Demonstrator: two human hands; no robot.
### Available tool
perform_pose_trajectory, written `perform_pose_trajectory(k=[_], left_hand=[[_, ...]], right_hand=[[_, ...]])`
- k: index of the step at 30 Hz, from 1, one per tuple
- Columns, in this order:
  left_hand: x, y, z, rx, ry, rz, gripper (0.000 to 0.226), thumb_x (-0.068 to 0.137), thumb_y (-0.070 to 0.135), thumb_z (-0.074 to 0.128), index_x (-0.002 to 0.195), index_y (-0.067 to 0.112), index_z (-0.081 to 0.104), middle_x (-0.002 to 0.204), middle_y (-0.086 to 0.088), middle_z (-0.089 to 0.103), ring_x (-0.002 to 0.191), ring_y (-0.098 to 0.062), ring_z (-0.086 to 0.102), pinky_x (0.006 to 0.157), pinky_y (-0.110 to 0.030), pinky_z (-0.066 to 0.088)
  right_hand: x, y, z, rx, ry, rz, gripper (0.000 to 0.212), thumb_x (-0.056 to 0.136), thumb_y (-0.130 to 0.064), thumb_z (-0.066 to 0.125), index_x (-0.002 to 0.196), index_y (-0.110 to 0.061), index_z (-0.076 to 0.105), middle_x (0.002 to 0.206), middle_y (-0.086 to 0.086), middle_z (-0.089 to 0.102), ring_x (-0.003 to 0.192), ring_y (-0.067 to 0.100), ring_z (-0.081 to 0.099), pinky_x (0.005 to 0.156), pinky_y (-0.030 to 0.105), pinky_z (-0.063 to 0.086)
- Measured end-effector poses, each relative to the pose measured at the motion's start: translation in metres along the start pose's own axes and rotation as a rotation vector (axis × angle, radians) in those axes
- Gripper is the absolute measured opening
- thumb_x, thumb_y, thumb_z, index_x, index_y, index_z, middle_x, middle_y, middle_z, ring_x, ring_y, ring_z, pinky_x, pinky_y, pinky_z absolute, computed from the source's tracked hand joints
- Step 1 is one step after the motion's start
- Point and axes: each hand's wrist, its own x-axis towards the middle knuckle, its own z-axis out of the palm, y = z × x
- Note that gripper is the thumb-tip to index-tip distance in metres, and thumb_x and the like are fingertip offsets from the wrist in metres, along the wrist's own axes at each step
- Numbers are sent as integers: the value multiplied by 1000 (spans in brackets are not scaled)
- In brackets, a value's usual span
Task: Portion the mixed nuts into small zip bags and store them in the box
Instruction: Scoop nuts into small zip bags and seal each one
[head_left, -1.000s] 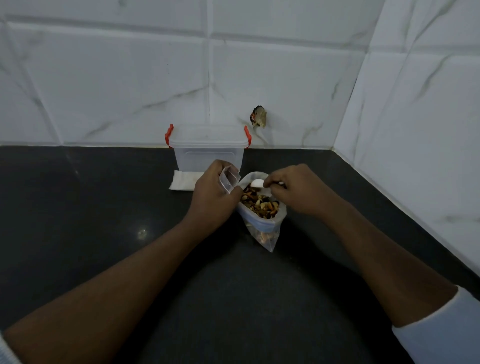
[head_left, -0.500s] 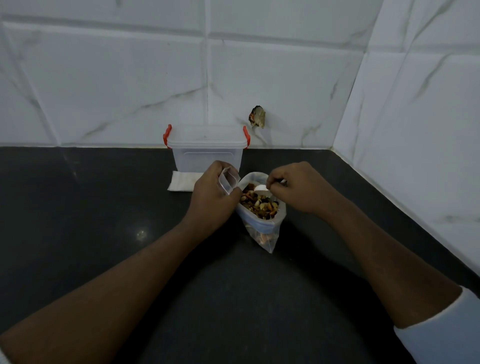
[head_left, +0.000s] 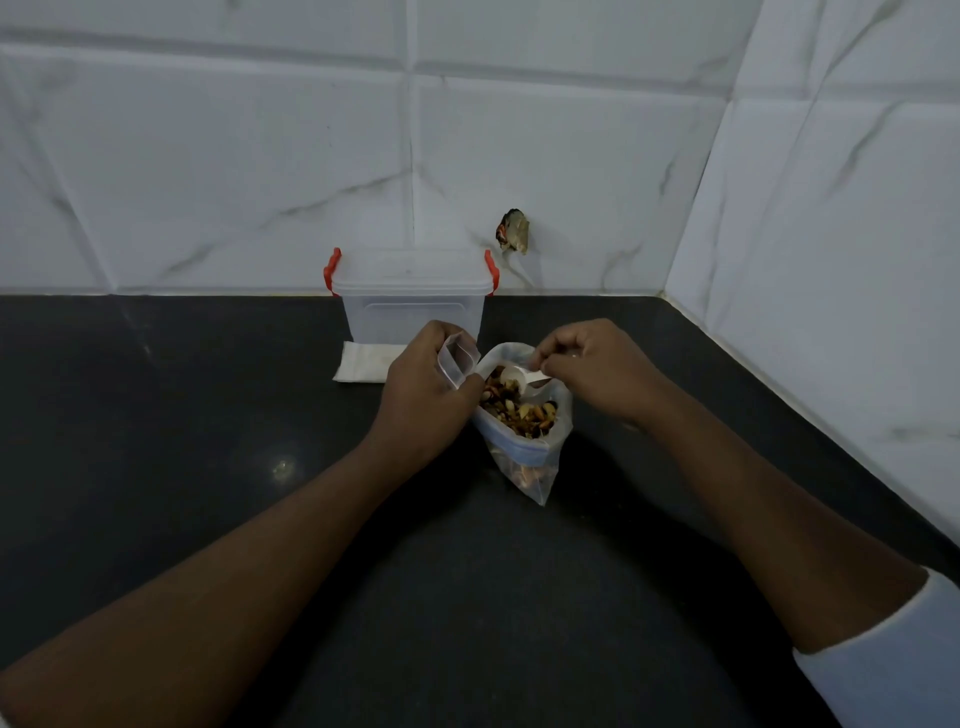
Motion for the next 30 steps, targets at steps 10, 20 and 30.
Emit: perform_pose_trajectory(k=[10,20,30], left_hand=[[1,0,0,16,-14,-3,31,92,15,70,113,28,52,107,13,57,96,2,55,73,-9,38],[2,-4,1,14,-4,41,30,91,17,72,110,31,53,100,20,57,95,9,56,69,-1,41],[1,-5,1,18,-4,42,29,91,19,73,110,30,55,102,19,58,96,7,56,70,-2,40]], right_hand=[[3,6,-8,435,91,295,17,95,-10,59,91,-7,76,98,24,74,56,11,44,41,18,34],[-4,-3,-5,-213,-60,-180,23,95,-15,61,100,-28,79,97,-16,73,87,-1,67,70,14,47],[-1,1,-12,-122,-60,-185,21,91,-13,64,89,-26,80,86,-15,75,83,1,68,73,18,51]])
